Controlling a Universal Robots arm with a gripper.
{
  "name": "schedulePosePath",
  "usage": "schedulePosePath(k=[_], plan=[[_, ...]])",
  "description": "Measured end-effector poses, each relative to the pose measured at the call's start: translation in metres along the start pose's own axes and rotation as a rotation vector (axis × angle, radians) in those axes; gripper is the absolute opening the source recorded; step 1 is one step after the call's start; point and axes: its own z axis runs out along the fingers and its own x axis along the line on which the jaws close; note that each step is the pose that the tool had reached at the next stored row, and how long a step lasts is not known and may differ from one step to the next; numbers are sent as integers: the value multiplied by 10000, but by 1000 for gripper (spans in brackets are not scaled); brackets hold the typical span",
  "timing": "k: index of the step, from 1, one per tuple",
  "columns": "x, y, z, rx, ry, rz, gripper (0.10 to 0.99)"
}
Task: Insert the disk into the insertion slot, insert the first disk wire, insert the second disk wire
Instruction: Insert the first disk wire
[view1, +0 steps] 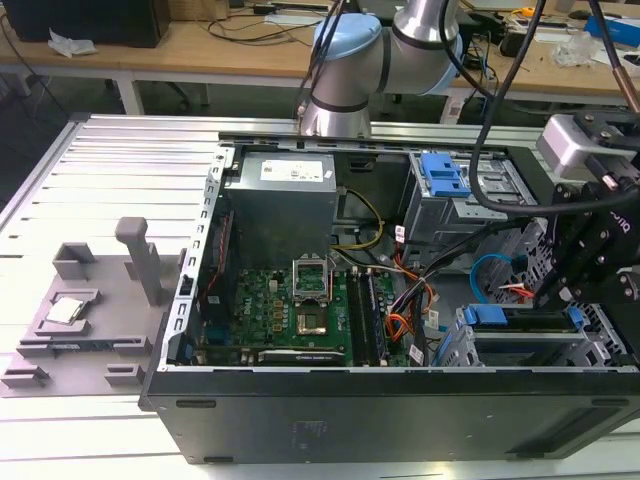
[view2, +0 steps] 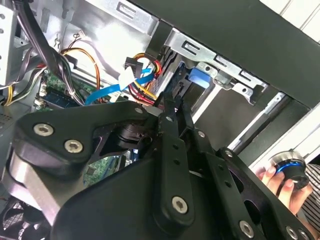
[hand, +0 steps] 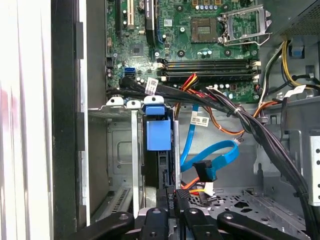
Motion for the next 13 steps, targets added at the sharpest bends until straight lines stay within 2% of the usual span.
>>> schedulePosePath(k=[13], plan=[[-5,-61,89,0,-1,0,184]])
